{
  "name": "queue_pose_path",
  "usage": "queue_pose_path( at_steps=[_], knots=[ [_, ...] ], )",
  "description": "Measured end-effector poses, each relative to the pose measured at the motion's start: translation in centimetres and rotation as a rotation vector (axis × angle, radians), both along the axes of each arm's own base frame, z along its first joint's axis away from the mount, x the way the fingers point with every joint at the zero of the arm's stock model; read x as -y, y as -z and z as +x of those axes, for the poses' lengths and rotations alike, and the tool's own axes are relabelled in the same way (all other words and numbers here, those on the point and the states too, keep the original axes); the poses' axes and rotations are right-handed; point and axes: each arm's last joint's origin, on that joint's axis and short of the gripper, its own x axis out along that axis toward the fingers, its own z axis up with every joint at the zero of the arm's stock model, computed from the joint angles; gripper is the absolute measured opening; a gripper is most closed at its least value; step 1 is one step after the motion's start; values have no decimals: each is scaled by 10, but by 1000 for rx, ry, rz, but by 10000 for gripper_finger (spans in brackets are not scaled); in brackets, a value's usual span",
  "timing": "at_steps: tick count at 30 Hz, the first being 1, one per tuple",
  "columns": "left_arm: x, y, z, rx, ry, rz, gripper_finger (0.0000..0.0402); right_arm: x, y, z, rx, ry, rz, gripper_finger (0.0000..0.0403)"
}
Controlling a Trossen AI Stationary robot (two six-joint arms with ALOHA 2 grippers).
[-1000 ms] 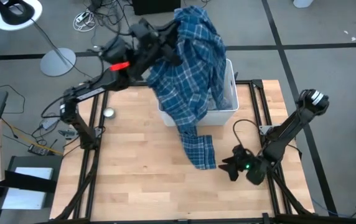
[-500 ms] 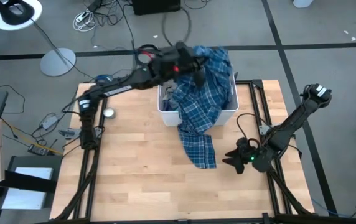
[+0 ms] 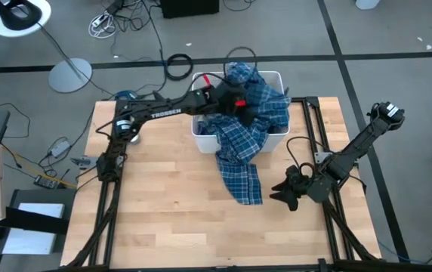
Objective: Sort clothes
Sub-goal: Put the blue long sleeve polo into the white laundry bin
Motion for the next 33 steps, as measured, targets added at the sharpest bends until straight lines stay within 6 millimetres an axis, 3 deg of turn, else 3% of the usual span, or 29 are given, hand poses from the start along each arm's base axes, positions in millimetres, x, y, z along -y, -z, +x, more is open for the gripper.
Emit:
queue_pose_path(
  at_steps=[4,10,16,22,28,33],
  knots=[
    [-4,24,-3,-90,-50,-191,107,0,1,0,-12,-20,5,229],
    [-21,64,-17,-241,-292,-552,138,-1,1,0,-16,-28,10,229],
    [-25,73,-18,-260,-295,-624,131,-1,1,0,-19,-36,15,229],
    [-23,46,-18,-123,-220,-606,129,-1,0,0,-16,-36,19,229],
    [-16,10,-31,-68,-141,-570,128,3,-1,4,-7,-14,6,229],
    [-7,-22,-45,-10,-80,-511,128,9,-1,8,-3,-51,-137,229]
  ],
)
